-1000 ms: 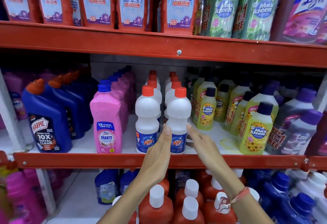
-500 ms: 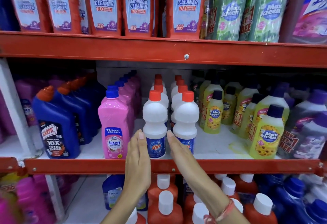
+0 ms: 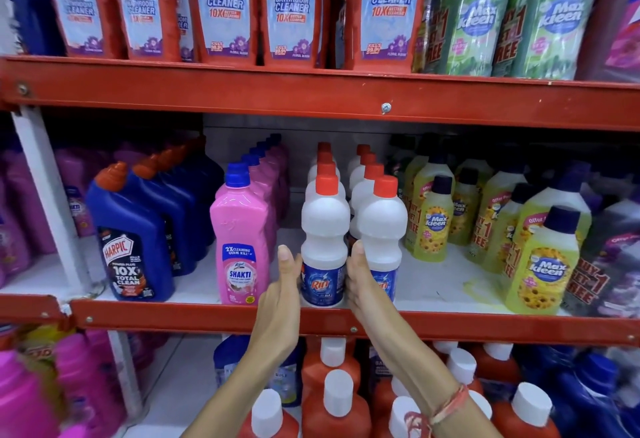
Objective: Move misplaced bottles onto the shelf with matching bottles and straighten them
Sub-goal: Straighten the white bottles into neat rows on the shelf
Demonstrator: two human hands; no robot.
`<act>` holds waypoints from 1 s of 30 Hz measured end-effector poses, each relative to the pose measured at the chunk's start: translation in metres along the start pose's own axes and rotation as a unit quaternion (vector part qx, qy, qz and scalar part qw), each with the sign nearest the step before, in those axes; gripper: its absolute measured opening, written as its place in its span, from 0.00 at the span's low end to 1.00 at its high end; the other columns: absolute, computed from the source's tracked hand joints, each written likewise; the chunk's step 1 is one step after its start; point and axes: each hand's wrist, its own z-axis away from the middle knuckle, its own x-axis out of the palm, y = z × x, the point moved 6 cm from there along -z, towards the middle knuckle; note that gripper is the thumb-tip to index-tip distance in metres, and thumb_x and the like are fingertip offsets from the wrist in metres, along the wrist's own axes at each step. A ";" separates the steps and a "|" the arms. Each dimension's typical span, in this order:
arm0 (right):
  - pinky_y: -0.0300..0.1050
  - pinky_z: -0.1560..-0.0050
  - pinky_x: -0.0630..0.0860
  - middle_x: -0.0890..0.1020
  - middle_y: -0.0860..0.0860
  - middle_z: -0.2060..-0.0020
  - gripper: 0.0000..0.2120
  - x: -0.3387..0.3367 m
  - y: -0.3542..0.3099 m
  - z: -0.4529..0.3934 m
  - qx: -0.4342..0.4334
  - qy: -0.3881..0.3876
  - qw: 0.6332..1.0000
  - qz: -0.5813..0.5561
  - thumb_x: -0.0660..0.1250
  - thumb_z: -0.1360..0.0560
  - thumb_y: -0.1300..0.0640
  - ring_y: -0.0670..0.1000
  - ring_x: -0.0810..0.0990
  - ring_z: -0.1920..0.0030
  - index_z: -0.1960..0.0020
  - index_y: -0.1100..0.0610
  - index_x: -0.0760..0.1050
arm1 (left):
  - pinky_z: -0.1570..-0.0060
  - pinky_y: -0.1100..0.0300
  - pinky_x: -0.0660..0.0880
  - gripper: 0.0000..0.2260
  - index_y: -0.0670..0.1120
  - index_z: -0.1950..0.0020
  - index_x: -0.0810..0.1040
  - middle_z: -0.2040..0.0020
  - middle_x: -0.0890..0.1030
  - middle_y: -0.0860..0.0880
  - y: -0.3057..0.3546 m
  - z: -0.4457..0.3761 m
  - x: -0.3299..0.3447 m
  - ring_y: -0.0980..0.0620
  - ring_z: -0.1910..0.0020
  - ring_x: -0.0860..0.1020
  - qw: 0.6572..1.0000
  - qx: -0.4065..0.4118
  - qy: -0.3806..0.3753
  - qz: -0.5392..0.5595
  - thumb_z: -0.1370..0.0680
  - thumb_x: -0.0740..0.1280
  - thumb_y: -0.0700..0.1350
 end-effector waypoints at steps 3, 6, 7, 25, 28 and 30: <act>0.59 0.29 0.68 0.75 0.52 0.30 0.56 -0.014 0.024 -0.028 0.003 -0.026 0.999 -0.025 0.63 0.60 0.17 0.54 0.74 0.31 0.37 0.43 0.74 | 0.50 0.68 0.67 0.26 0.68 0.53 0.73 0.58 0.77 0.67 -0.003 -0.001 -0.001 0.64 0.53 0.76 1.000 -0.001 -0.001 0.000 0.37 0.43 0.76; 0.55 0.31 0.70 0.77 0.48 0.32 0.32 0.001 0.003 -0.007 0.013 -0.022 1.000 0.006 0.60 0.47 0.17 0.51 0.76 0.34 0.49 0.32 0.77 | 0.49 0.66 0.68 0.26 0.68 0.54 0.74 0.58 0.78 0.66 -0.008 -0.001 -0.002 0.63 0.52 0.77 1.000 0.003 0.006 -0.006 0.36 0.43 0.77; 0.55 0.32 0.70 0.78 0.48 0.33 0.29 0.003 -0.003 0.003 0.012 -0.023 0.999 0.020 0.60 0.44 0.18 0.51 0.77 0.34 0.50 0.31 0.77 | 0.46 0.64 0.68 0.27 0.69 0.52 0.74 0.57 0.77 0.66 -0.010 -0.001 -0.002 0.63 0.50 0.77 1.000 0.007 0.004 -0.009 0.36 0.43 0.77; 0.42 0.30 0.68 0.76 0.51 0.32 0.35 0.089 -0.062 0.088 0.038 -0.075 0.996 0.040 0.49 0.26 0.34 0.47 0.75 0.34 0.28 0.54 0.67 | 0.39 0.60 0.70 0.21 0.56 0.43 0.77 0.44 0.80 0.53 0.002 0.008 -0.111 0.59 0.42 0.75 0.958 0.150 0.241 -0.049 0.21 0.47 0.60; 0.34 0.40 0.69 0.79 0.40 0.50 0.22 0.112 -0.062 0.094 0.072 -0.099 0.992 0.014 0.48 0.21 0.39 0.34 0.78 0.55 0.37 0.48 0.72 | 0.24 0.50 0.59 0.39 0.52 0.26 0.68 0.27 0.71 0.51 -0.023 -0.006 -0.122 0.54 0.27 0.67 0.985 0.051 0.161 -0.027 0.29 0.44 0.74; 0.34 0.41 0.67 0.78 0.47 0.39 0.26 0.119 -0.057 0.094 0.101 -0.094 0.990 -0.009 0.46 0.19 0.42 0.35 0.75 0.57 0.29 0.55 0.67 | 0.23 0.47 0.56 0.45 0.57 0.26 0.66 0.26 0.69 0.53 -0.034 -0.009 -0.121 0.54 0.26 0.66 0.995 -0.002 0.102 -0.004 0.34 0.42 0.81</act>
